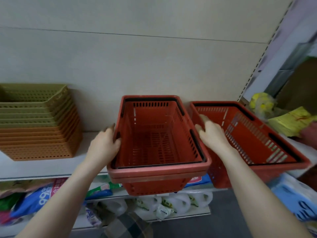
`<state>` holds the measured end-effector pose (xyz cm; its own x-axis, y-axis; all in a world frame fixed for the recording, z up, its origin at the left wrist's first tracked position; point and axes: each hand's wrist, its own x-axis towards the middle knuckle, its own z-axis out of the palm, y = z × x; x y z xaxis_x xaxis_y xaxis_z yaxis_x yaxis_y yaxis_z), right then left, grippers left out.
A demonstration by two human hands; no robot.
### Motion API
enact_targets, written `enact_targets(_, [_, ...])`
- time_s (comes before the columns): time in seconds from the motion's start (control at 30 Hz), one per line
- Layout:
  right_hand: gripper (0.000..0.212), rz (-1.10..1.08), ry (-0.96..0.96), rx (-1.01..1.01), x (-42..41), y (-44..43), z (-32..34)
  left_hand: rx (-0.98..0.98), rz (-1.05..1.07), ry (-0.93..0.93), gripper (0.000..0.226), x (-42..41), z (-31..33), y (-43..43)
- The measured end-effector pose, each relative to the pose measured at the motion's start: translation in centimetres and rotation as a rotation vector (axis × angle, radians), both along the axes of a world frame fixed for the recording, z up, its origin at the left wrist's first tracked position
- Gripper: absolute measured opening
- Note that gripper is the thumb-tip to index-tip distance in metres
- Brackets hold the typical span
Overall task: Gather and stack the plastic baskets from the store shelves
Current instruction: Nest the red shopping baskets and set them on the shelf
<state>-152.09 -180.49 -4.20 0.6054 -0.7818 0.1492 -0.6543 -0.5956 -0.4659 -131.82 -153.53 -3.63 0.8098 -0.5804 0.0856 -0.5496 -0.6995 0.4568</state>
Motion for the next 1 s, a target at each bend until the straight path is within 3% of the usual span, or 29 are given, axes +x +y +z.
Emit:
enact_targets(0.13, [0.054, -0.064, -0.048, -0.169, -5.1, -3.9, 0.8, -0.081, -0.109, -0.118, 0.058, -2.5, 1.8, -4.4])
enact_targets(0.33, [0.060, -0.151, 0.054, -0.275, -11.8, -14.8, 1.0, -0.209, -0.354, -0.159, 0.060, -9.8, 3.6, -18.1])
enact_targets(0.43, [0.060, -0.152, 0.098, -0.225, -13.9, -20.1, -0.4, -0.133, -0.397, -0.058, 0.064, -12.7, 2.6, -25.7])
enact_targets(0.53, [0.064, -0.204, 0.290, -0.017, -14.4, -24.4, -1.2, 0.066, -0.314, 0.090, 0.069, -13.6, 0.4, -30.5])
enact_targets(0.63, [0.059, -0.150, 0.351, 0.072, -14.5, -26.1, -2.0, 0.162, -0.266, 0.209, 0.070, -13.5, -1.7, -31.8])
enact_targets(0.73, [0.045, -0.083, 0.268, 0.117, -14.9, -26.0, -2.6, 0.159, -0.246, 0.304, 0.065, -13.6, -2.6, -31.9])
enact_targets(0.9, [0.043, -0.087, 0.215, 0.137, -15.2, -26.4, -2.9, 0.116, -0.226, 0.304, 0.069, -13.9, -2.4, -32.1])
enact_targets(1.0, [0.048, -0.142, 0.225, 0.121, -15.7, -26.1, -1.6, 0.057, -0.243, 0.307, 0.060, -14.4, -1.5, -31.9])
